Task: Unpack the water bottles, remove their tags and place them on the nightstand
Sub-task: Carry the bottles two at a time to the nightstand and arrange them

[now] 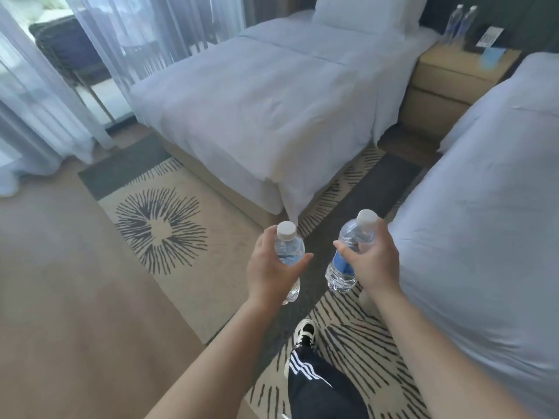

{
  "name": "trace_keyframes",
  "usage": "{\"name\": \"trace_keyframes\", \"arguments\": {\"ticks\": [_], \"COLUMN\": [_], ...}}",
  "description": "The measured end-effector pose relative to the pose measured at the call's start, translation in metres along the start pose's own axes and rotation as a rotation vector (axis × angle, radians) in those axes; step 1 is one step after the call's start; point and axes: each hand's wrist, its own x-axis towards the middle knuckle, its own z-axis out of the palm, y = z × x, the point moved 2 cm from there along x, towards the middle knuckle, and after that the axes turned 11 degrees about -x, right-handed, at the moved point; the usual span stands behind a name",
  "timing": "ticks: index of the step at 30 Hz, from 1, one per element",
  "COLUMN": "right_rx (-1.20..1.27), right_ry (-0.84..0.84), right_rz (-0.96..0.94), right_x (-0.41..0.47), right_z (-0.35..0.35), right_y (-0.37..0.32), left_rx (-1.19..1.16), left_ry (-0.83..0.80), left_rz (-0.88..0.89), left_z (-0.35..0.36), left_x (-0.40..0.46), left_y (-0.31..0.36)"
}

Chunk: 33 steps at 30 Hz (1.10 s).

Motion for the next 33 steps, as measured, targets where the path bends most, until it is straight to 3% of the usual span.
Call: {"name": "trace_keyframes", "arguments": {"ticks": [12, 33], "right_rx": [-0.034, -0.134], "right_ry": [0.132, 0.460], "right_rz": [0.103, 0.373], "right_x": [0.236, 0.641], "right_z": [0.006, -0.004], "right_y": [-0.009, 0.052], "left_rx": [-0.041, -0.048], "left_ry": [-0.133, -0.483], "left_rz": [0.047, 0.193], "left_z": [0.112, 0.381], "left_x": [0.263, 0.661], "left_y": [0.046, 0.108]}}
